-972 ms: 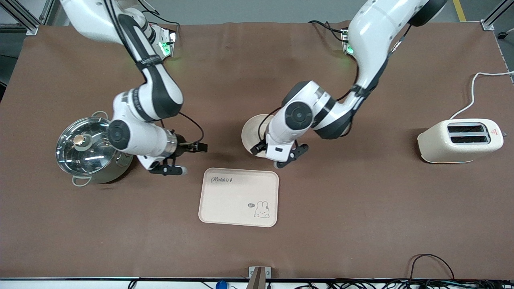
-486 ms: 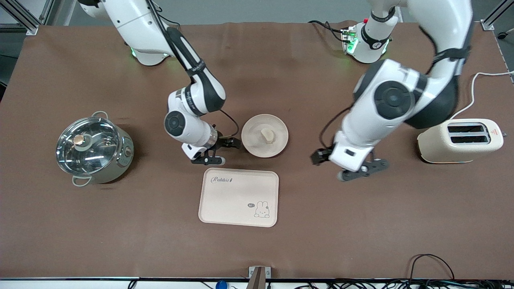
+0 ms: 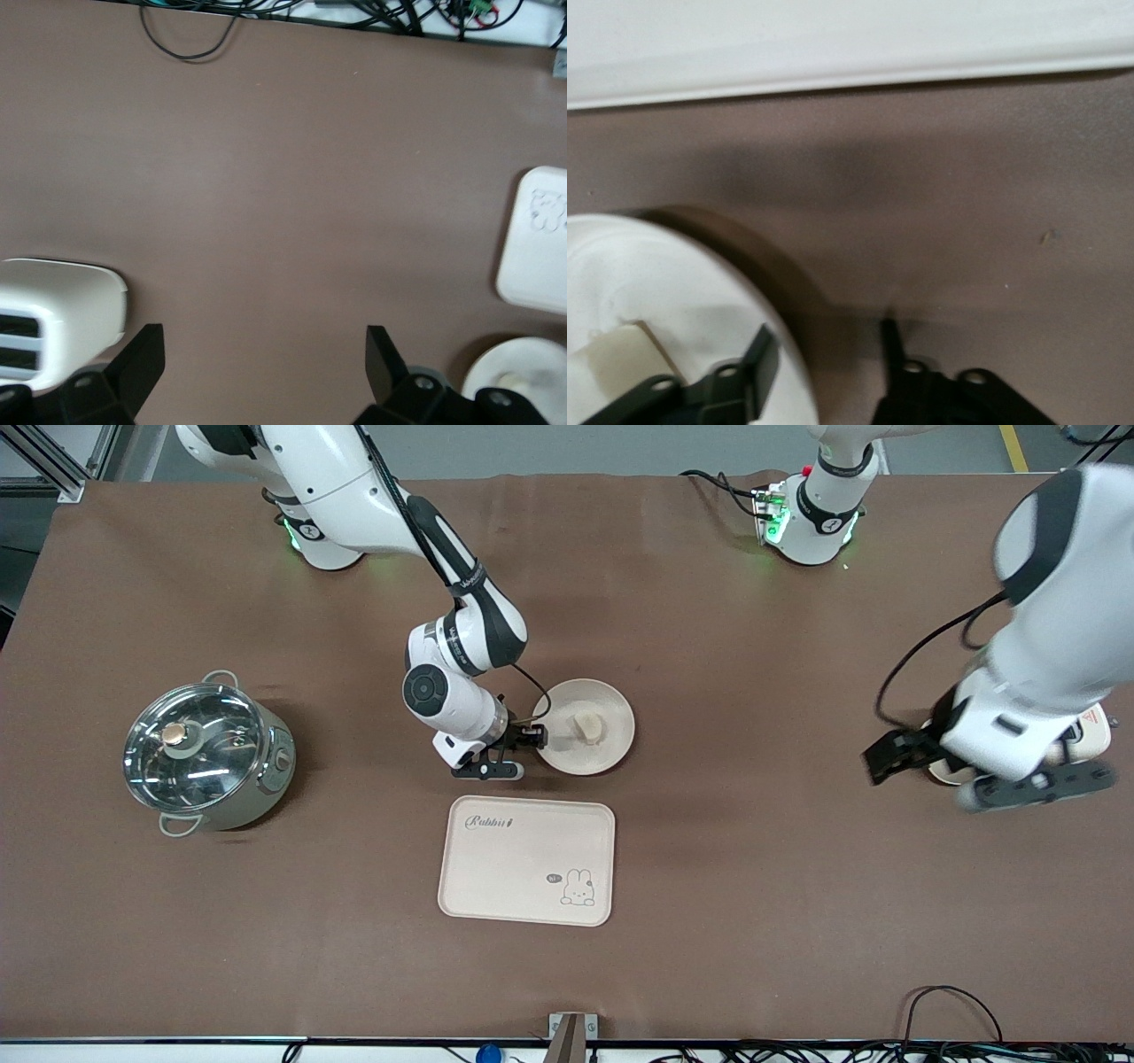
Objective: Place bun in plate and plate on tray
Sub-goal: 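Grasp the plate rim with the right gripper while the left gripper withdraws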
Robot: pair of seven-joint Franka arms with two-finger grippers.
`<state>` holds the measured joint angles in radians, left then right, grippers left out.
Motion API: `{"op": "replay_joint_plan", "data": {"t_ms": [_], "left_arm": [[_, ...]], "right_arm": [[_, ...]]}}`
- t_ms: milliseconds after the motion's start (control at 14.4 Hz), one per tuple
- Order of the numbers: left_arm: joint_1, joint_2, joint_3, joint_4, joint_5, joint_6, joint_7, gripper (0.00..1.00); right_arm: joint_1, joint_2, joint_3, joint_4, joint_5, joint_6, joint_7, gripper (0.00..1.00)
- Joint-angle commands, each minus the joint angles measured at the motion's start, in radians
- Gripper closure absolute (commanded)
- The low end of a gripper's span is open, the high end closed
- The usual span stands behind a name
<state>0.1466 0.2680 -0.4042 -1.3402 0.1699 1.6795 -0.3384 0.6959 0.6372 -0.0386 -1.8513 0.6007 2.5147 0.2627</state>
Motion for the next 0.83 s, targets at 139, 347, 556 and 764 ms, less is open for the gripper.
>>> {"op": "replay_joint_plan", "data": {"t_ms": [139,347,556,764], "left_arm": [[0.067,-0.081,-0.013,-0.019,0.002,-0.115,0.13,0.0],[0.051,-0.128,0.037,-0.028,-0.07,-0.115,0.157,0.0],[-0.076,-0.2,0.225,-0.097,-0.139,-0.116,0.182,0.0],[-0.172,-0.249,0.333,-0.166,-0.158,-0.116,0.199,0.0]], "right_arm": [[0.016,-0.008,-0.007,-0.002,0.047,-0.004,0.003,0.99],[0.016,-0.013,-0.009,0.026,0.047,-0.01,0.023,0.99],[0.001,-0.025,-0.015,0.049,0.044,-0.011,0.035,1.0],[-0.071,-0.04,-0.021,0.108,0.044,-0.078,0.035,1.0]]}}
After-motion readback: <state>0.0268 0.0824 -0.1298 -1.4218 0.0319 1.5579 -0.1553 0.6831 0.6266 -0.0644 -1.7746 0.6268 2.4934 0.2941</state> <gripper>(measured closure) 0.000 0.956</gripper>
